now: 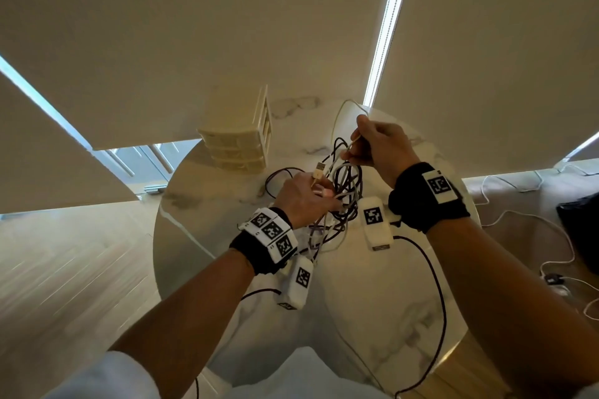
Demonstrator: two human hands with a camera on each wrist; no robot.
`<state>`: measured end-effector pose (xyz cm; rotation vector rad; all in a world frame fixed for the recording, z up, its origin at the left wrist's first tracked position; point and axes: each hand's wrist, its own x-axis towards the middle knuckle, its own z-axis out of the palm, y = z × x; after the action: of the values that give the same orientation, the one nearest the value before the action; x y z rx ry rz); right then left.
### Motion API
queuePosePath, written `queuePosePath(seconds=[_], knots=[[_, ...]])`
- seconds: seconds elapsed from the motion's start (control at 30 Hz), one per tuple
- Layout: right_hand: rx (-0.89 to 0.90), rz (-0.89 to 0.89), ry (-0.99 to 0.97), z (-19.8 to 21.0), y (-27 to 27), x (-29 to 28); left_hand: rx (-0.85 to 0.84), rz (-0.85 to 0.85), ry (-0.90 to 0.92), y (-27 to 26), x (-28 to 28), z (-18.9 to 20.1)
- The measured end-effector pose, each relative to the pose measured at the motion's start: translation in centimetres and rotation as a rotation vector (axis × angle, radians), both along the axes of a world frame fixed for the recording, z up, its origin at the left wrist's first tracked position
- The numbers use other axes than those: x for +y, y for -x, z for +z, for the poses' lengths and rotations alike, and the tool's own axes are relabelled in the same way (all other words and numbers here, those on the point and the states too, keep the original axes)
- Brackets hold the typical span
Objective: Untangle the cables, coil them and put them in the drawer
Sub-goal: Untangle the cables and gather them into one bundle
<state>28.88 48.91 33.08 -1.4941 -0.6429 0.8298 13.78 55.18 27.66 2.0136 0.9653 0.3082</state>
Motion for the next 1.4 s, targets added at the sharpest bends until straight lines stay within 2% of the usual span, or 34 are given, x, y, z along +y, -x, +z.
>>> queuePosePath(seconds=[0.07,0.13,0.23,0.3,0.37,0.53,0.6,0.67,0.77,0.8,0.83,0.9,1.0,1.13,1.27,1.3,1.4], knots=[[0.03,0.033,-0.036,-0.5,0.1,-0.2,0.003,-0.022,-0.032,-0.3,0.0,-0.3],[-0.073,0.051,0.009,-1.5,-0.2,-0.3,-0.016,0.026,-0.008,-0.4,0.4,-0.6],[-0.399,0.034,0.273,-4.1,-0.3,-0.9,-0.134,0.195,0.259,-0.4,1.4,-0.9],[-0.487,0.082,0.378,-5.4,0.6,-1.4,-0.231,0.276,0.437,-0.5,2.1,-1.0],[-0.515,0.133,0.408,-6.2,1.6,-1.6,-0.281,0.288,0.512,-0.6,2.5,-1.0],[-0.522,0.097,0.318,-6.1,2.6,-1.2,-0.349,0.25,0.592,-0.1,2.9,-0.8],[-0.549,0.09,0.303,-5.9,2.7,-1.0,-0.36,0.27,0.543,0.0,3.0,-0.3],[-0.509,0.063,0.272,-5.6,2.8,-0.9,-0.348,0.297,0.374,0.0,3.3,-0.1],[-0.211,-0.058,0.17,-5.0,2.4,-1.0,-0.212,0.187,-0.061,0.4,4.2,0.2],[-0.09,-0.112,0.122,-4.6,2.0,-1.2,-0.167,0.133,-0.156,0.7,4.5,0.2],[0.018,-0.157,0.074,-4.2,1.4,-1.5,-0.135,0.098,-0.204,1.0,4.9,0.1],[0.186,-0.209,0.002,-3.3,0.2,-2.1,-0.102,0.108,-0.189,1.9,5.5,0.0],[0.322,-0.22,-0.041,-2.6,-1.0,-2.9,-0.063,0.138,-0.119,2.9,6.2,-0.6],[0.229,-0.162,0.074,-2.8,-1.8,-3.5,-0.04,0.093,0.048,3.8,6.5,-0.1],[-0.099,-0.117,0.279,-2.7,-2.6,-4.2,-0.178,0.183,0.191,4.5,6.8,1.8],[-0.15,-0.109,0.324,-2.7,-2.9,-4.5,-0.196,0.232,0.166,4.6,7.0,2.4],[-0.255,-0.018,0.48,-3.0,-4.2,-4.7,-0.072,0.336,-0.037,4.6,7.0,5.5]])
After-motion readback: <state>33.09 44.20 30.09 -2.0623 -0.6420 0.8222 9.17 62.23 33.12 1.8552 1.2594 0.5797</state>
